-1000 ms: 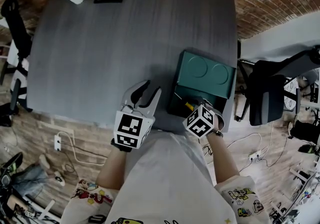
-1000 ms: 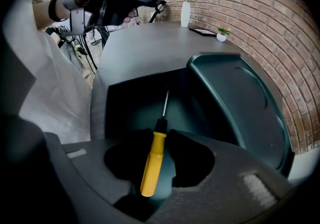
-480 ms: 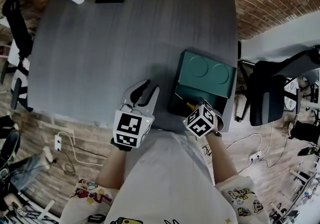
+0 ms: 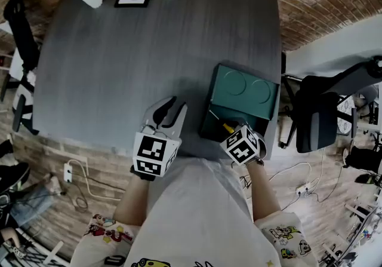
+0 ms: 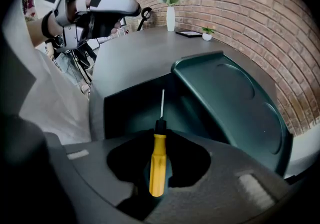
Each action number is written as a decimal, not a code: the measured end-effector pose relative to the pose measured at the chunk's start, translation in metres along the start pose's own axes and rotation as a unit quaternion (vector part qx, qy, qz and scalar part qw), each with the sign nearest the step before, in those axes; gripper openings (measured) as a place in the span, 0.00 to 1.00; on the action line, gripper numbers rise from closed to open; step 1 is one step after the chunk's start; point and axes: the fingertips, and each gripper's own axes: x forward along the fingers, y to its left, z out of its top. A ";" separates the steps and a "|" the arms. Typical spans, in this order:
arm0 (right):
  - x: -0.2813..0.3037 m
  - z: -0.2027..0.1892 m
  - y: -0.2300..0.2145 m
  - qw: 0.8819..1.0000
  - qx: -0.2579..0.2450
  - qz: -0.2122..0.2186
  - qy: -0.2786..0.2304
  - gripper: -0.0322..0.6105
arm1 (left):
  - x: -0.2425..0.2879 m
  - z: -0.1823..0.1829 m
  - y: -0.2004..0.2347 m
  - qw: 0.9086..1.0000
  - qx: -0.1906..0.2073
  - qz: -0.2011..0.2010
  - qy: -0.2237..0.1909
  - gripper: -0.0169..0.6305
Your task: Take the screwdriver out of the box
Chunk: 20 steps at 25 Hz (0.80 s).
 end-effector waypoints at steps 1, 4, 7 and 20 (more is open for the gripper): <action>-0.001 0.001 -0.001 1.000 0.000 -0.001 -0.002 0.17 | 0.000 0.001 0.000 1.000 0.001 0.000 -0.001 0.20; -0.006 0.005 -0.002 1.000 0.001 -0.006 -0.010 0.17 | 0.000 0.004 0.000 1.000 0.004 0.000 -0.003 0.20; -0.011 0.010 -0.002 1.000 -0.001 -0.009 -0.019 0.17 | 0.001 0.009 0.000 1.000 0.008 0.000 -0.007 0.20; -0.042 0.026 -0.010 0.997 0.021 -0.037 -0.068 0.17 | -0.002 0.033 0.003 0.999 0.019 -0.001 -0.035 0.20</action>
